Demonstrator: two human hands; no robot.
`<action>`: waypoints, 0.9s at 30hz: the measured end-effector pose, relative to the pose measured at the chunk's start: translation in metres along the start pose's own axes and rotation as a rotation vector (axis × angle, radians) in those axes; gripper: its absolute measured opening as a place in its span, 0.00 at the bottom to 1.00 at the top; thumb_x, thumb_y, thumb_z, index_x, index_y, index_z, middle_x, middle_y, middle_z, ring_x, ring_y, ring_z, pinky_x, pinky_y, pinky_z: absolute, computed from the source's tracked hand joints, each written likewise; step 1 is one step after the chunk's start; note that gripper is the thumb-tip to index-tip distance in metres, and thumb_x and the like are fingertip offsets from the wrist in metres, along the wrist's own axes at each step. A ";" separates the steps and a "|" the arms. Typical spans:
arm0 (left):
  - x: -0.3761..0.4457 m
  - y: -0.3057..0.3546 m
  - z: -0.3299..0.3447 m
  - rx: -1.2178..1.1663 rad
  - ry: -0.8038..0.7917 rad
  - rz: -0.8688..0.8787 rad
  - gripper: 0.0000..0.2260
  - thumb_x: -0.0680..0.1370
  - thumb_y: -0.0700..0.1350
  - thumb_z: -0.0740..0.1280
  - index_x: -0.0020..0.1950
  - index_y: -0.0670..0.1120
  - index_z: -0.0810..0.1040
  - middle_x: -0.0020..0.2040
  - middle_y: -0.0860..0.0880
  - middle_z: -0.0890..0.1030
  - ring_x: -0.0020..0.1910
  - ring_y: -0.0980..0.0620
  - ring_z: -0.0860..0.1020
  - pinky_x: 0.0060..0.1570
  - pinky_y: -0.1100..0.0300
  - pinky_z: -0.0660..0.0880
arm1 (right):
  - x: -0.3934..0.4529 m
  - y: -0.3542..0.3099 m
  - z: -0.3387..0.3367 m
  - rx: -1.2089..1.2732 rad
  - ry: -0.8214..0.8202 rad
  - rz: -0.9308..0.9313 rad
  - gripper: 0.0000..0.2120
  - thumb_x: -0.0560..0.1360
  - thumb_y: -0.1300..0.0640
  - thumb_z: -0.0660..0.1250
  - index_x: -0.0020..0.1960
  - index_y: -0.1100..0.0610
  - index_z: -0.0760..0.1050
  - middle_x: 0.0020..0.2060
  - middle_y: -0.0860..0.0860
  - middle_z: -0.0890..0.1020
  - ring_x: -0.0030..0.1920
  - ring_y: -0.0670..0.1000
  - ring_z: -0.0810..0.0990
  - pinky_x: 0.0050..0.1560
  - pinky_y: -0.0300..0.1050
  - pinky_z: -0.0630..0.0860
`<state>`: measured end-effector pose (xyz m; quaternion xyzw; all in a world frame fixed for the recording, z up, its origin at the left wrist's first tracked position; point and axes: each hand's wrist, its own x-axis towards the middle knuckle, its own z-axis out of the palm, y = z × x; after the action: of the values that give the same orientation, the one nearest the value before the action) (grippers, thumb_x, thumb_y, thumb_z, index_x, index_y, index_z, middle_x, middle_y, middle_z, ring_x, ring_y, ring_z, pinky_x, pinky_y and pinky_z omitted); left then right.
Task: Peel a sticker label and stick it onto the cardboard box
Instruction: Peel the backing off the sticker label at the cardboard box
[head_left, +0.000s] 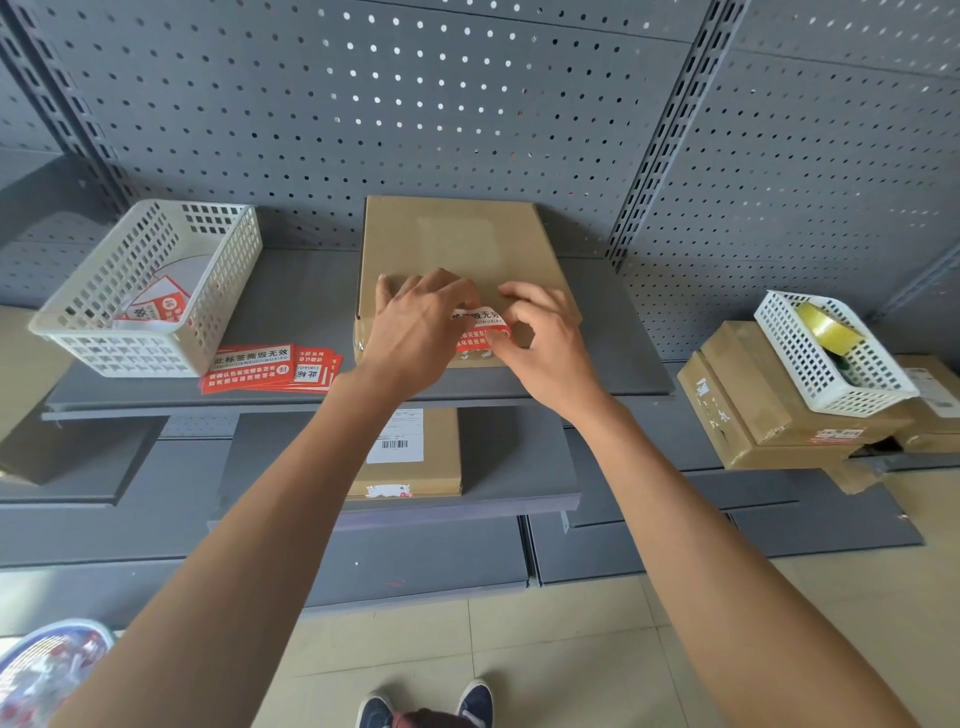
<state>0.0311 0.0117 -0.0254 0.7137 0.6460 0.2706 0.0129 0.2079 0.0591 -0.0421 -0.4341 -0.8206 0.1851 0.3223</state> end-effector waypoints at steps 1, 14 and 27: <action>-0.001 0.000 -0.001 -0.001 -0.006 0.002 0.08 0.78 0.51 0.63 0.54 0.53 0.79 0.58 0.51 0.80 0.55 0.43 0.78 0.61 0.40 0.66 | 0.000 0.000 0.000 -0.001 0.001 0.001 0.08 0.74 0.55 0.72 0.41 0.59 0.79 0.65 0.47 0.78 0.65 0.49 0.69 0.63 0.35 0.59; -0.004 -0.023 -0.020 -0.026 -0.097 -0.001 0.07 0.79 0.47 0.70 0.55 0.50 0.76 0.57 0.51 0.82 0.54 0.43 0.78 0.47 0.46 0.79 | -0.001 -0.001 -0.001 0.035 -0.001 -0.006 0.05 0.74 0.57 0.71 0.40 0.55 0.77 0.65 0.47 0.78 0.65 0.50 0.69 0.63 0.34 0.58; -0.003 -0.025 -0.023 -0.119 -0.067 -0.031 0.01 0.79 0.45 0.69 0.48 0.50 0.78 0.57 0.48 0.84 0.51 0.43 0.81 0.47 0.45 0.80 | -0.001 0.002 0.001 0.060 -0.006 0.002 0.05 0.73 0.57 0.70 0.42 0.58 0.80 0.66 0.44 0.78 0.66 0.48 0.69 0.67 0.42 0.63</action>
<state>-0.0010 0.0057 -0.0162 0.7102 0.6389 0.2841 0.0813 0.2088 0.0595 -0.0436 -0.4245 -0.8154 0.2111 0.3323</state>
